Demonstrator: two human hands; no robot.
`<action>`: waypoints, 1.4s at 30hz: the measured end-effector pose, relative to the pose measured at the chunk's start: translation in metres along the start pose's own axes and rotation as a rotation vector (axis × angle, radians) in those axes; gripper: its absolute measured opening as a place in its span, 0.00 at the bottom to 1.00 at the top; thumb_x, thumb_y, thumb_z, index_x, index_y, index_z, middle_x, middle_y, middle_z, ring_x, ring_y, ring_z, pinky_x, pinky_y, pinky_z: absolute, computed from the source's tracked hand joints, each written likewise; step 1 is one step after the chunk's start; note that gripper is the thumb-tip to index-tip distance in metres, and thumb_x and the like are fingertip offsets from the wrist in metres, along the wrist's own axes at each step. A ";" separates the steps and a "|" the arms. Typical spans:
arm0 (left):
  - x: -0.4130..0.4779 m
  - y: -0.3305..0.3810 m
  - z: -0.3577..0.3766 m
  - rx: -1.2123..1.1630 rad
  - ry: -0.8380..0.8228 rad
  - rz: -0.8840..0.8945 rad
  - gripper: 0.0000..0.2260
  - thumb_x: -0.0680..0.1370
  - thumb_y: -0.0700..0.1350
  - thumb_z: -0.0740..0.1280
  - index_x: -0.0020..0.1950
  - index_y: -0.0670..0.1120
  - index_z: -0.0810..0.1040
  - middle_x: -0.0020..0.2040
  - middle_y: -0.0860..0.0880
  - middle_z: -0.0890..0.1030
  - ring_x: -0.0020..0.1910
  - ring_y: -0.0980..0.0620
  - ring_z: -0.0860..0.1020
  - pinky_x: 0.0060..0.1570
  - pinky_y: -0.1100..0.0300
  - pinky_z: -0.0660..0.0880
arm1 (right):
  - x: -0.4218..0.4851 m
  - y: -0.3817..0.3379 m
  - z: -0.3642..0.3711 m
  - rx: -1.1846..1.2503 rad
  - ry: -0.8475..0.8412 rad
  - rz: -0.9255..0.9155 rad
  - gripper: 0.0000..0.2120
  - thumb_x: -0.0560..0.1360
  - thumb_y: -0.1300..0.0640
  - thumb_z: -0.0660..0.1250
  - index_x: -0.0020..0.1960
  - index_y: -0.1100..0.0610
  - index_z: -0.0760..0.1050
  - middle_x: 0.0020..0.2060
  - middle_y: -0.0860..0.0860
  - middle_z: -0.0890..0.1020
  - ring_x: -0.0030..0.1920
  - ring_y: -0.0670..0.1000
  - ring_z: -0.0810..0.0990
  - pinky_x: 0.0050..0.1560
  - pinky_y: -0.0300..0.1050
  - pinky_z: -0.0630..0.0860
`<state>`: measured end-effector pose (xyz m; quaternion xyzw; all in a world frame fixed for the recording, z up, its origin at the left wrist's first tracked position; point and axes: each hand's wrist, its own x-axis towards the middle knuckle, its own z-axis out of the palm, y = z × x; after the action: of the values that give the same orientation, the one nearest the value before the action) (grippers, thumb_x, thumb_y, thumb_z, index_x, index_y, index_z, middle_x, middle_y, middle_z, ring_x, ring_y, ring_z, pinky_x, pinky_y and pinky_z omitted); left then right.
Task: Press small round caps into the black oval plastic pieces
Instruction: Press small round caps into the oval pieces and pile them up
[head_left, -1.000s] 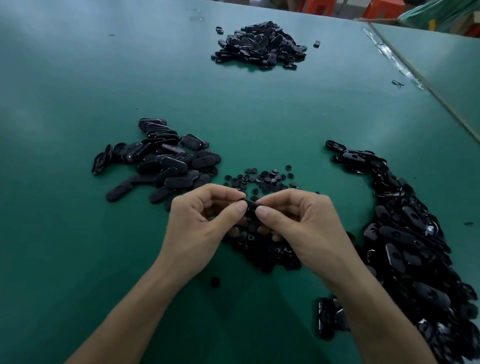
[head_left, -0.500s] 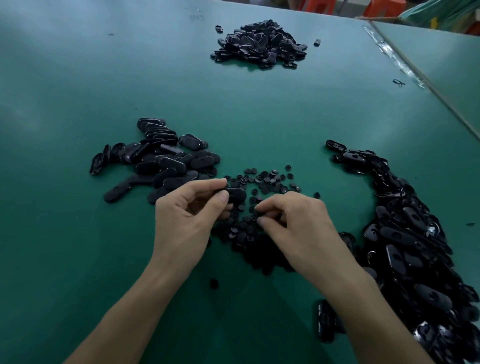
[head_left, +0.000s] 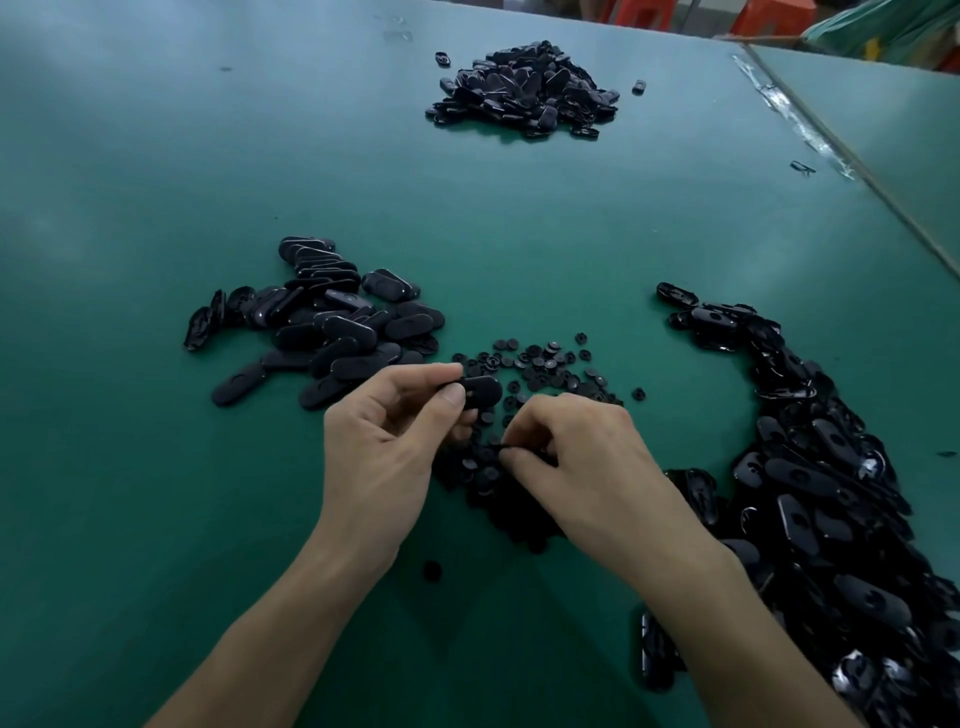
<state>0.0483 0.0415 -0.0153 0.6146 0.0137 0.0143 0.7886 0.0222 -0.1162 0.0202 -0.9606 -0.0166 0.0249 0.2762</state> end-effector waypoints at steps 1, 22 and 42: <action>0.000 0.000 0.000 0.008 -0.001 0.006 0.05 0.76 0.36 0.71 0.50 0.45 0.84 0.42 0.46 0.86 0.40 0.50 0.85 0.42 0.62 0.80 | 0.000 0.001 -0.001 0.063 0.025 0.012 0.04 0.77 0.53 0.69 0.43 0.49 0.76 0.39 0.42 0.78 0.41 0.43 0.76 0.43 0.39 0.75; -0.003 -0.002 -0.001 0.116 -0.134 0.048 0.09 0.75 0.35 0.74 0.49 0.49 0.86 0.42 0.47 0.87 0.40 0.47 0.86 0.42 0.59 0.82 | -0.003 -0.003 -0.003 0.526 0.251 0.044 0.08 0.73 0.60 0.75 0.44 0.47 0.82 0.38 0.40 0.85 0.40 0.41 0.84 0.45 0.37 0.81; -0.008 0.001 0.003 0.143 -0.164 0.082 0.14 0.74 0.31 0.73 0.48 0.51 0.86 0.42 0.49 0.87 0.41 0.48 0.86 0.44 0.60 0.82 | -0.005 -0.010 0.000 0.501 0.242 0.058 0.09 0.72 0.63 0.75 0.40 0.50 0.82 0.35 0.41 0.84 0.36 0.41 0.83 0.37 0.30 0.76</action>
<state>0.0405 0.0380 -0.0134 0.6685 -0.0752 -0.0047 0.7399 0.0166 -0.1082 0.0254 -0.8584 0.0506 -0.0786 0.5044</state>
